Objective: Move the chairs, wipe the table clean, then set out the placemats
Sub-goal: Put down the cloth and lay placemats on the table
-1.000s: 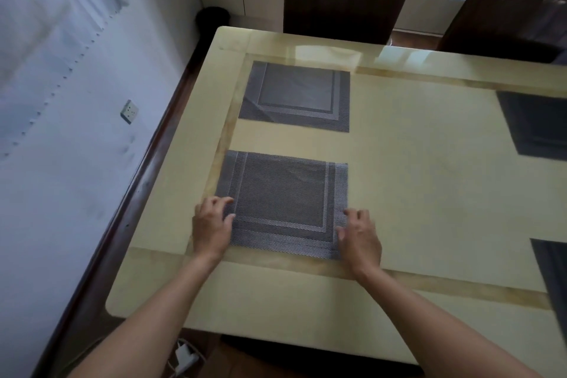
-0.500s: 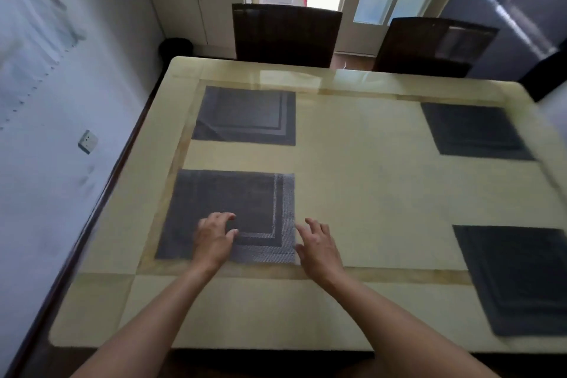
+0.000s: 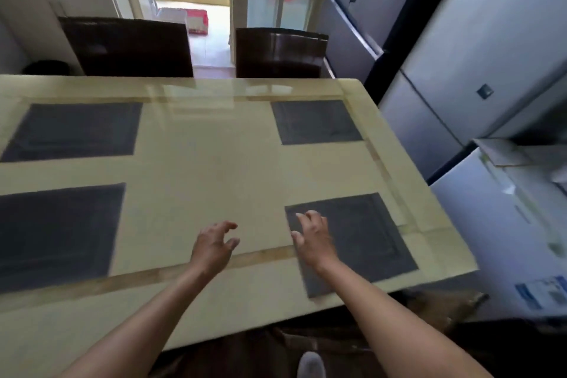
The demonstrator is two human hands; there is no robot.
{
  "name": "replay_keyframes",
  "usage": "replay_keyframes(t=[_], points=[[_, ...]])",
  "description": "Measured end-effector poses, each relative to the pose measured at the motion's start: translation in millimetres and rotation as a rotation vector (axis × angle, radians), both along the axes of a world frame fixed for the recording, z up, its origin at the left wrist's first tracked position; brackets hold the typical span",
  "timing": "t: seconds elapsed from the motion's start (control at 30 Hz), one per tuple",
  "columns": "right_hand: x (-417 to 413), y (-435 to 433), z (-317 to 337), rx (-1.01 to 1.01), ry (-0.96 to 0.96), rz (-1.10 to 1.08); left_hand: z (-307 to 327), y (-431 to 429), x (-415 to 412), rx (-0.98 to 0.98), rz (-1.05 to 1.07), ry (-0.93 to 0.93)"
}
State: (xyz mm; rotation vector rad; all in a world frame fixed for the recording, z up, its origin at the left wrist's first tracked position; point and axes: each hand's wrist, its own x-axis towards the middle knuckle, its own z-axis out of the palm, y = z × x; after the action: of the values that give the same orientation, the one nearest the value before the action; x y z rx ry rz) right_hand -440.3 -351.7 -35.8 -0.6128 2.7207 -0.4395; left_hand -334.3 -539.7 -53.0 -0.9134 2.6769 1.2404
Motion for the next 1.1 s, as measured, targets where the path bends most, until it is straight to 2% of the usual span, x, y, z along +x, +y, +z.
replay_keyframes(t=[0.2,0.33,0.47,0.63,0.73,0.9,1.1], points=[[-78.6,129.8,-6.4,0.086,-0.069,-0.083,-15.0,111.7,-66.3,0.211,0.245,-0.131],[-122.4,189.2,-11.6,0.191,-0.194,-0.296,-31.7,151.5,-83.2,0.328,0.468,-0.225],[-143.4,214.0,-28.9,0.246,-0.334,-0.501,-48.1,169.2,-94.4,0.308,0.599,-0.287],[-155.8,220.2,-45.5,0.234,-0.314,-0.601,-57.1,173.5,-103.9,0.247,0.670,-0.326],[-174.6,223.3,-51.9,0.153,-0.331,-0.597,-60.4,169.5,-118.6,0.228,0.704,-0.293],[-217.6,213.6,-48.9,-0.027,-0.298,-0.598,-54.4,152.7,-162.8,0.163,0.705,-0.133],[-267.0,198.5,-51.0,-0.106,-0.285,-0.599,-57.6,130.0,-213.1,0.155,0.706,-0.052]])
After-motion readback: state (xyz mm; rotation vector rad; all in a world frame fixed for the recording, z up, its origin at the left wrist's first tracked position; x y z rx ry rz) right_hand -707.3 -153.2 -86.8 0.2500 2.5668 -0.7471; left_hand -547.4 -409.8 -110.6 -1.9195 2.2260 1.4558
